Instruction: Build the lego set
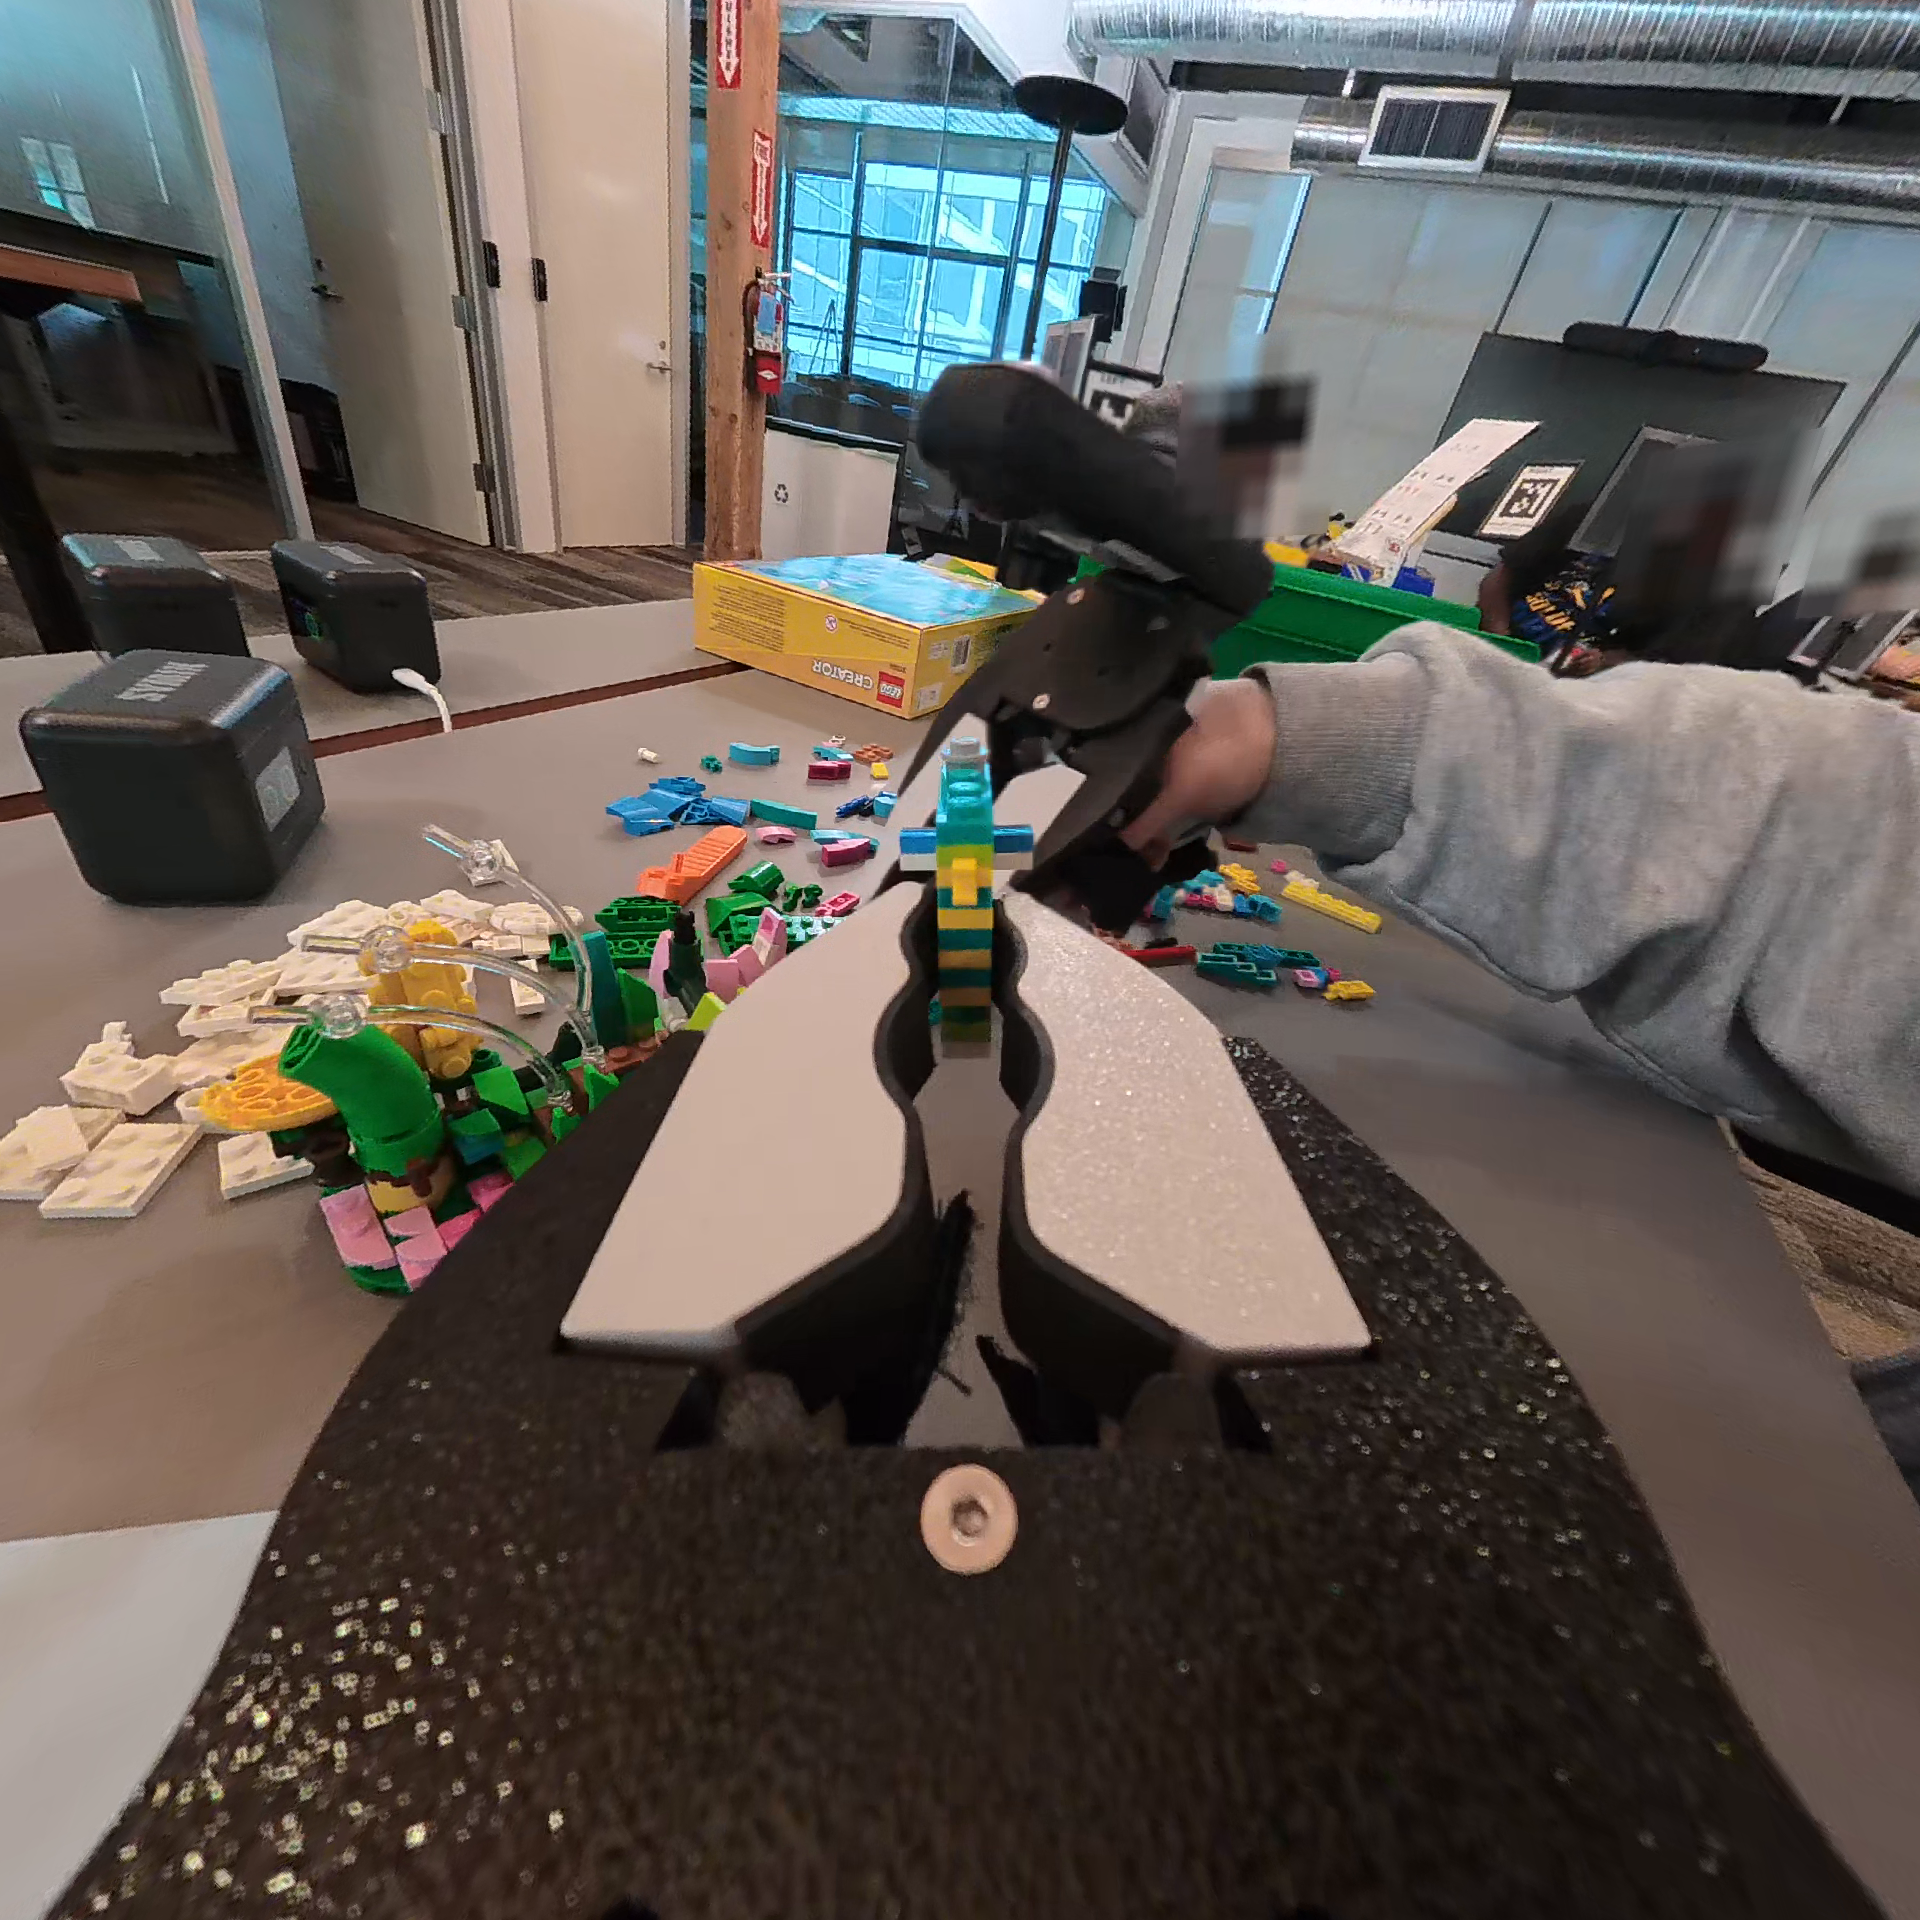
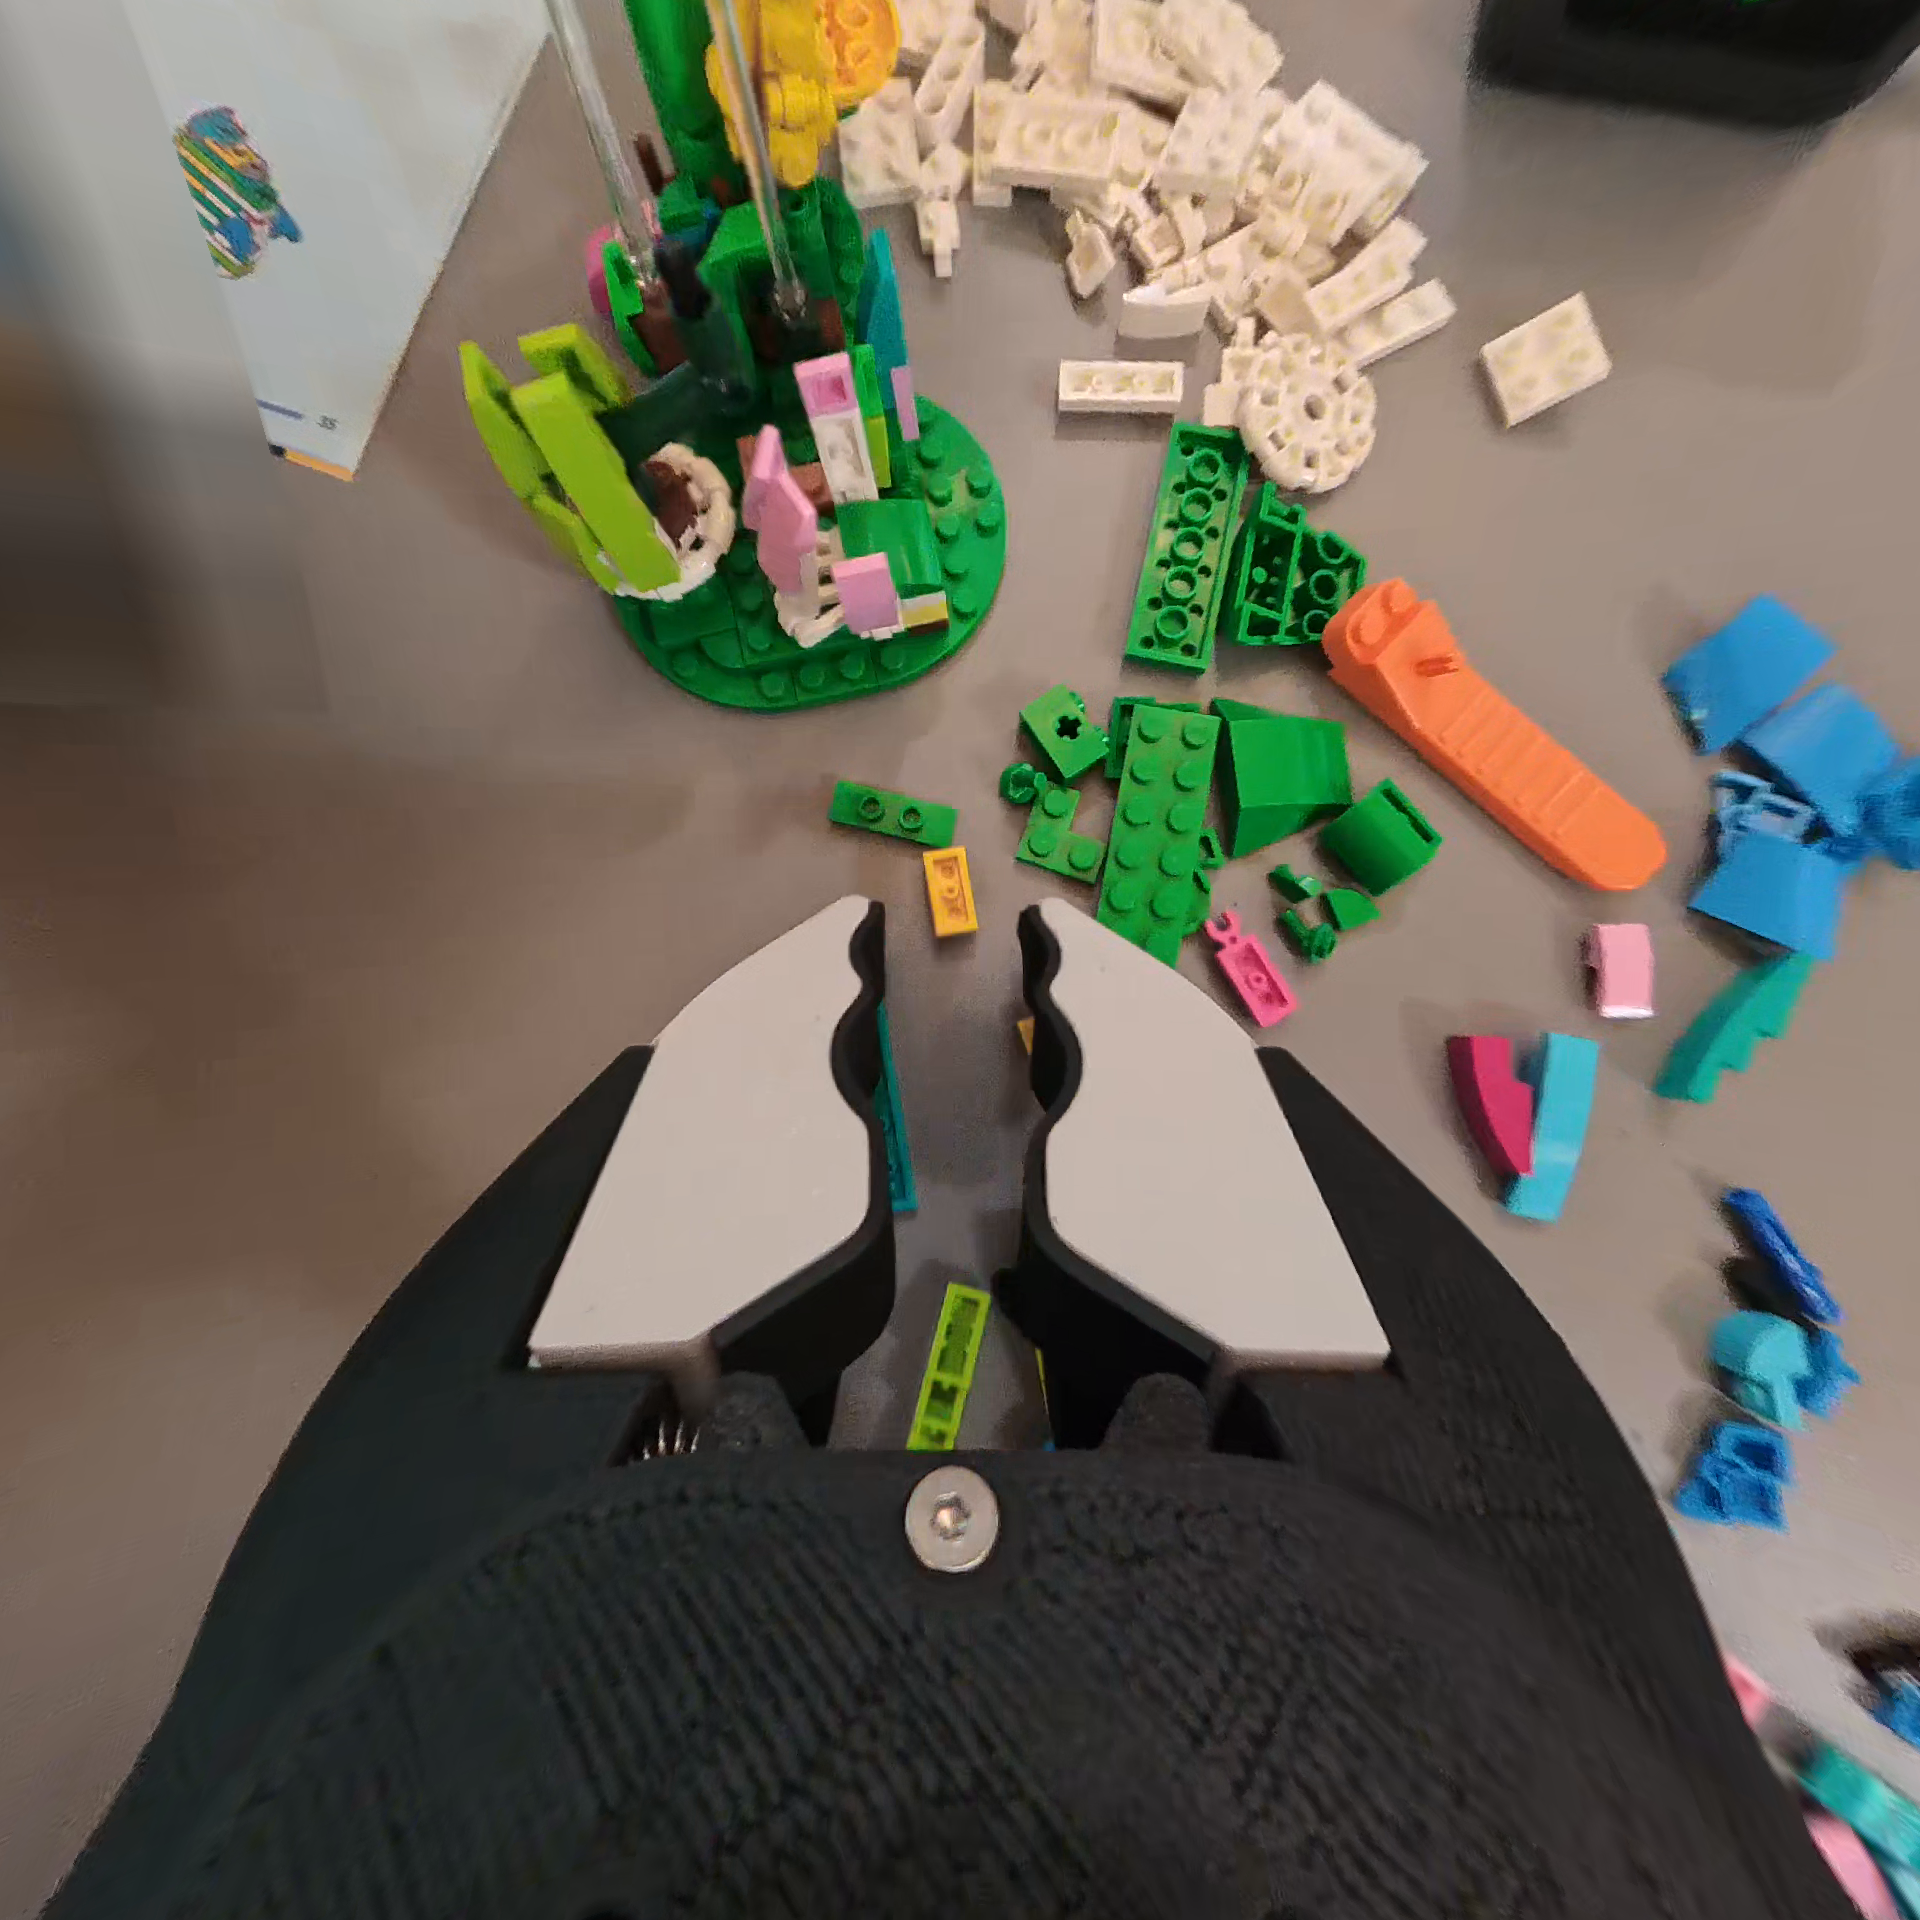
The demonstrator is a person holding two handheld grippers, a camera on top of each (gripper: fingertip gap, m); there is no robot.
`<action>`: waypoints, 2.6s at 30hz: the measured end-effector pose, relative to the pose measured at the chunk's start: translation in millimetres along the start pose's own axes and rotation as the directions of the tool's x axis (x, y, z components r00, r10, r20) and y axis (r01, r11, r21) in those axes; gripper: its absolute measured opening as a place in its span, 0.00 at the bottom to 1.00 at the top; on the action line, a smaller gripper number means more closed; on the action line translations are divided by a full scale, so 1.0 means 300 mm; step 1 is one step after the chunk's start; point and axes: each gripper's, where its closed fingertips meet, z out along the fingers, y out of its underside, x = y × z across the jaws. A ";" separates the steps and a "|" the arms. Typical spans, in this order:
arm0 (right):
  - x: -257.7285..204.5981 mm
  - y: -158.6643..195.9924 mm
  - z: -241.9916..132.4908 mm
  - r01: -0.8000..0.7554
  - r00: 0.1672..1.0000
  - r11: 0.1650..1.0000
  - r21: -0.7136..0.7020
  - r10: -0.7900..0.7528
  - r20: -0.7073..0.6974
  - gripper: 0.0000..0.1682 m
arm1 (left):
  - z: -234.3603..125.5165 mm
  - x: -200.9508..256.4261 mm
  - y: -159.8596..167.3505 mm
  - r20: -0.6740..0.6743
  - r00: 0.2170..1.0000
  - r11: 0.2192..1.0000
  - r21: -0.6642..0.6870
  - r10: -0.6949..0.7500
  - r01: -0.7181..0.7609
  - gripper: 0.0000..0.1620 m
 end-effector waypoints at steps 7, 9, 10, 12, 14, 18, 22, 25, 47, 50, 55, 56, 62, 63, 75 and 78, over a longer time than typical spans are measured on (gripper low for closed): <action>-0.006 0.005 0.027 0.051 0.999 0.998 -0.045 -0.051 0.003 0.04 | 0.002 0.005 0.003 0.002 1.000 1.000 -0.014 0.021 -0.021 0.05; -0.032 -0.009 0.015 0.129 0.991 0.991 -0.017 -0.129 -0.016 0.04 | 0.001 -0.003 0.004 0.020 1.000 1.000 -0.016 0.023 -0.023 0.05; -0.055 -0.019 0.005 0.197 0.980 0.980 0.005 -0.197 -0.030 0.04 | -0.001 -0.008 0.003 0.028 0.999 1.000 -0.013 0.021 -0.021 0.05; -0.113 -0.028 -0.018 0.385 0.921 0.923 0.026 -0.382 -0.075 0.04 | -0.003 -0.015 0.001 0.039 0.999 1.000 -0.010 0.017 -0.016 0.05; -0.151 -0.033 -0.043 0.592 0.790 0.806 -0.019 -0.585 -0.187 0.04 | 0.001 -0.012 0.011 0.025 1.000 1.000 -0.029 0.001 0.000 0.05; -0.214 -0.069 -0.109 0.791 0.517 0.597 -0.132 -0.769 -0.375 0.04 | 0.025 0.049 0.064 -0.091 0.994 0.989 -0.144 -0.061 0.047 0.05; -0.275 -0.099 -0.162 0.822 0.463 0.559 -0.110 -0.768 -0.443 0.04 | 0.034 0.090 0.089 -0.142 0.989 0.982 -0.191 -0.042 0.015 0.05; -0.303 -0.102 -0.179 0.829 0.450 0.549 -0.108 -0.768 -0.456 0.04 | 0.035 0.100 0.094 -0.147 0.989 0.978 -0.206 0.009 -0.040 0.05; -0.397 0.218 -0.093 0.903 0.016 -0.090 -0.420 -0.970 0.242 0.04 | 0.018 0.012 0.062 -0.012 1.000 0.989 -0.147 0.005 -0.006 0.05; -0.458 0.221 -0.082 0.941 0.091 0.014 -0.338 -0.973 0.212 0.03 | 0.018 0.013 0.060 -0.017 1.000 0.990 -0.144 -0.001 -0.002 0.05; -0.466 0.187 -0.132 0.844 0.522 0.494 -0.209 -0.845 0.112 0.11 | 0.020 0.024 0.059 -0.034 0.999 0.991 -0.137 -0.005 0.000 0.05; -0.462 0.183 -0.143 0.804 0.590 0.571 -0.164 -0.800 0.109 0.11 | 0.021 0.028 0.059 -0.040 0.999 0.991 -0.137 -0.004 -0.001 0.05; -0.417 0.192 -0.141 0.307 0.942 0.945 -0.114 -0.286 0.174 0.13 | 0.024 0.044 0.063 -0.063 0.998 0.990 -0.140 -0.005 -0.004 0.05; -0.420 0.193 -0.138 0.239 0.960 0.965 -0.110 -0.218 0.177 0.13 | 0.023 0.045 0.062 -0.065 0.998 0.990 -0.139 -0.005 -0.004 0.05; -0.410 0.239 -0.102 0.147 0.988 0.968 -0.204 -0.153 -0.016 0.09 | 0.026 0.061 0.069 -0.083 0.997 0.989 -0.146 -0.001 -0.011 0.05; -0.403 0.239 -0.103 0.132 0.990 0.968 -0.212 -0.139 -0.020 0.04 | 0.027 0.067 0.068 -0.090 0.996 0.989 -0.145 -0.001 -0.012 0.05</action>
